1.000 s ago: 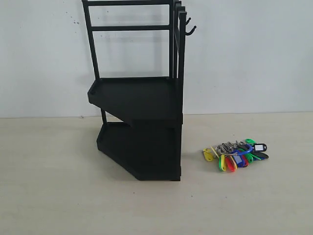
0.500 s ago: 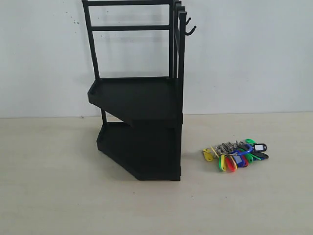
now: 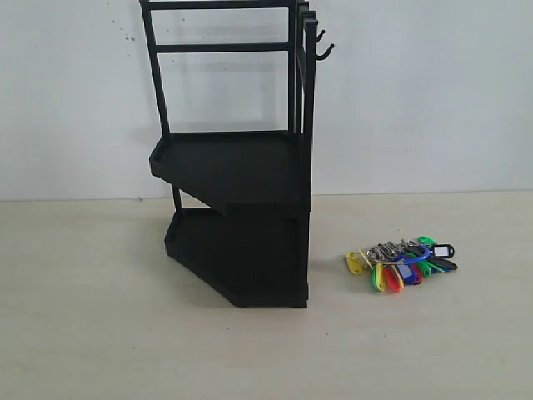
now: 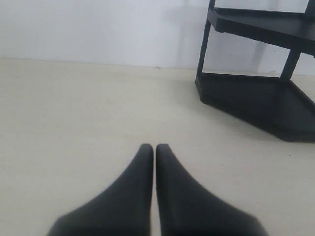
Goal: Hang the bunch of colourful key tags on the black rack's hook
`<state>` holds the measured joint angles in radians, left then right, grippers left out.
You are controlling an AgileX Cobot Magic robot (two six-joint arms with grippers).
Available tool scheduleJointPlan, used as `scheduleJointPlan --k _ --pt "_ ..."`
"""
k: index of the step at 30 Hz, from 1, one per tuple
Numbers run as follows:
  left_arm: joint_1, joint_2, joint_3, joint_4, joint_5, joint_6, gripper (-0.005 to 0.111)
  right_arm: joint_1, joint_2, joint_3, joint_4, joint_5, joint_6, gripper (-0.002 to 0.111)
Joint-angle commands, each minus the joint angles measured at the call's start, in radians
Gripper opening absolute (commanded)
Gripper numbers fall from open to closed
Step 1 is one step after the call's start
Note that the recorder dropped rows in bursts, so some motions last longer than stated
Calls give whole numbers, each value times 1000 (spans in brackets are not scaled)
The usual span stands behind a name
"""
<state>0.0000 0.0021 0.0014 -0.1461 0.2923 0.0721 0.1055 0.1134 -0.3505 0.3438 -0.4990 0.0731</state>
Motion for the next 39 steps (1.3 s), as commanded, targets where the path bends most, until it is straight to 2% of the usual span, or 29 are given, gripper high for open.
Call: scheduleJointPlan --k 1,7,11,16,28,33,35,37,39 --pt "-1 -2 -1 5 -8 3 4 -6 181 -234 -127 360 -86 0" --pt "-1 -2 -1 5 -8 3 4 -6 514 -518 -130 940 -188 0" --pt "-1 -2 -1 5 -8 3 4 -6 699 -582 -124 1126 -180 0" --pt "-1 -2 -1 5 -8 3 4 -6 849 -580 -116 1139 -89 0" --pt "-1 -2 -1 5 -8 3 4 -6 1135 -580 -170 1129 -73 0" --pt "-1 -2 -1 5 -8 3 4 -6 1305 -582 -170 1025 74 1" --pt "-1 -2 -1 5 -8 3 4 -6 1371 -582 -170 971 121 6" --pt "-1 -2 -1 5 -8 3 4 -6 1431 -594 -170 926 159 17" --pt "-1 -2 -1 5 -8 3 4 -6 1496 -619 -170 897 191 34"
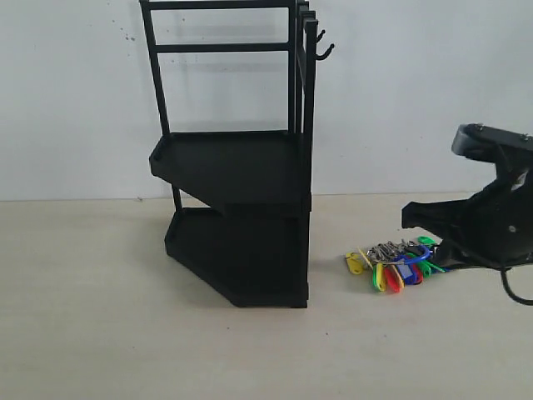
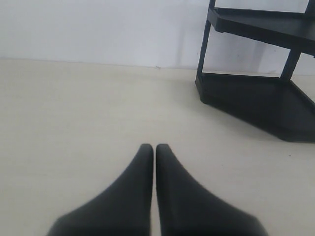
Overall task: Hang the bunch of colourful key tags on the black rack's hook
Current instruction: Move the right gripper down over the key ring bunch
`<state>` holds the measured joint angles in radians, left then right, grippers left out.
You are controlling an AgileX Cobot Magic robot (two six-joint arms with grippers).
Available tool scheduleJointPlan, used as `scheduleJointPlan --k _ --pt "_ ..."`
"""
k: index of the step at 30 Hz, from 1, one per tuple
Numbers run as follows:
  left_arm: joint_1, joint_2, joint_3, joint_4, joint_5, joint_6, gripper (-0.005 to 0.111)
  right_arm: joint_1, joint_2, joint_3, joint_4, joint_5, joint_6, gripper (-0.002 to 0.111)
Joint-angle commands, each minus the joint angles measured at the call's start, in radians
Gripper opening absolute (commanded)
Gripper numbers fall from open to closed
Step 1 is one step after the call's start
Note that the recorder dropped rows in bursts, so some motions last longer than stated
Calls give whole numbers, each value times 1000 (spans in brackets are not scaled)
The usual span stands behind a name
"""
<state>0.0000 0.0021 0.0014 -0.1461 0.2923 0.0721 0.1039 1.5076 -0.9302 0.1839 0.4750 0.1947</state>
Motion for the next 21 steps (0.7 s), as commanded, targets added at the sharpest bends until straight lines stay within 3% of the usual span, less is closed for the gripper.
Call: scheduleJointPlan --k 1,3,12,21 --pt "-1 -2 -1 5 -8 3 4 -4 125 -50 -10 -94 85 40" --pt "-1 -2 -1 5 -8 3 4 -4 180 -75 -10 -135 122 49" --pt "-1 -2 -1 5 -8 3 4 -6 373 -183 -8 -259 218 46" --pt "-1 -2 -1 5 -8 3 4 -75 451 -211 0 -299 248 46"
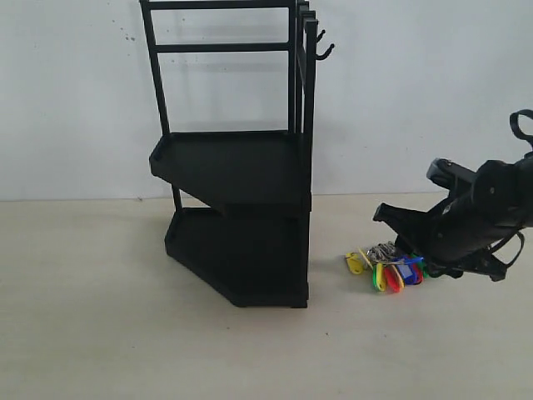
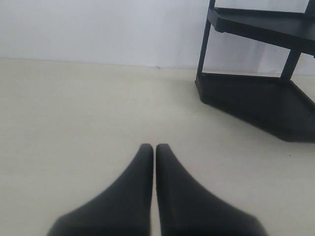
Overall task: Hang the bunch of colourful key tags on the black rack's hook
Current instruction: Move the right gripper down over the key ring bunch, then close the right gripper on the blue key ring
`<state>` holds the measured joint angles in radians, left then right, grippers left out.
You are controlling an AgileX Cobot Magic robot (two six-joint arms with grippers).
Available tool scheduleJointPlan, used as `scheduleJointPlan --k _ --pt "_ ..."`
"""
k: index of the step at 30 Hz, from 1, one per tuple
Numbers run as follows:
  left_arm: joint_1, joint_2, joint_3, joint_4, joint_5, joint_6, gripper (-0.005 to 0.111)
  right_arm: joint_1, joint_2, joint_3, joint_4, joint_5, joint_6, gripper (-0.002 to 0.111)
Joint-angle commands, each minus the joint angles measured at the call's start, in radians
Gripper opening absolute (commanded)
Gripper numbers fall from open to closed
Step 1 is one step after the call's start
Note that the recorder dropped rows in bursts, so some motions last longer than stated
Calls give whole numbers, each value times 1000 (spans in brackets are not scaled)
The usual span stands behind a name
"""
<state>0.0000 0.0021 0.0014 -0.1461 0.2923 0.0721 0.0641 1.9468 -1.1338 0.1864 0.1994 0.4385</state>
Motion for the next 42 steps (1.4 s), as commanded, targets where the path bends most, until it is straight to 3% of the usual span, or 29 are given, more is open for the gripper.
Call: scheduleJointPlan --k 1,16,42 --pt "-1 -2 -1 5 -8 3 4 -38 13 -8 -3 -31 6 46" --pt "-1 -2 -1 5 -8 3 4 -46 77 -8 -3 -199 83 46" --pt "-1 -2 -1 5 -8 3 4 -46 165 -11 -3 -310 103 46"
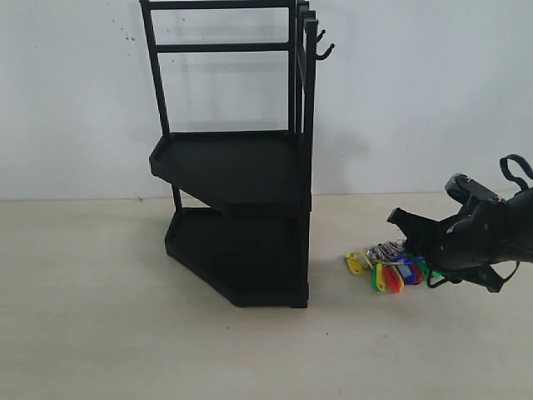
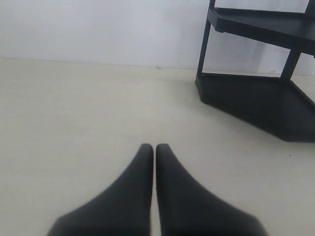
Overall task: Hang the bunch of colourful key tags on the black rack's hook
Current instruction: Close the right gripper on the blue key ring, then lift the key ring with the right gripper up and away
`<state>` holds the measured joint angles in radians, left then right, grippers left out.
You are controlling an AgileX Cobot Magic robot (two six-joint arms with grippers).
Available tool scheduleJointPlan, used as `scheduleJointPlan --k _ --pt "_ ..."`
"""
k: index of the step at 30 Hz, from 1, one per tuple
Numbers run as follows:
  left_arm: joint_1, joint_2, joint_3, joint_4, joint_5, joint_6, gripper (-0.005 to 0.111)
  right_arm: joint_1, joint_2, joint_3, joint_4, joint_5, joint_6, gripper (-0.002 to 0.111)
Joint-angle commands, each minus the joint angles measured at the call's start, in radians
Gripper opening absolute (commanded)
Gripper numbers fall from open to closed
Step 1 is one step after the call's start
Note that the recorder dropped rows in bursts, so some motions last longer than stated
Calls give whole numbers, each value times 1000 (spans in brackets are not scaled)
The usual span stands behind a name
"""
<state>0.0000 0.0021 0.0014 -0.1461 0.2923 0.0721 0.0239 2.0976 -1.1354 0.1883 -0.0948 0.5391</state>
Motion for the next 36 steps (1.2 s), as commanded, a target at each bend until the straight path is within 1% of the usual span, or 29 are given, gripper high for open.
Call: scheduleJointPlan --k 1,3,5,6,7,9,11,17,28,36 --pt "-1 -2 -1 5 -8 3 4 -5 17 -12 -5 -18 2 46" --pt "-1 -2 -1 5 -8 3 4 -5 21 -18 -5 -16 2 45" --pt "-1 -2 -1 5 -8 3 4 -5 21 -18 -5 -18 -2 41" --pt "-1 -2 -1 5 -8 3 4 -5 21 -18 -5 -20 -3 34" --pt "-1 -2 -1 5 -8 3 4 -5 21 -18 -5 -20 -10 23" --pt "-1 -2 -1 5 -8 3 4 -5 19 -18 -12 -20 -17 6" --pt "-1 -2 -1 5 -8 3 4 -5 19 -18 -16 -14 -17 -1" --pt "-1 -2 -1 5 -8 3 4 -5 -6 -18 -16 19 -23 0" --pt "-1 -2 -1 5 -8 3 4 -5 -205 -18 -16 156 -182 0" --pt "-1 -2 -1 5 -8 3 4 -5 -365 -16 -30 289 -317 0"
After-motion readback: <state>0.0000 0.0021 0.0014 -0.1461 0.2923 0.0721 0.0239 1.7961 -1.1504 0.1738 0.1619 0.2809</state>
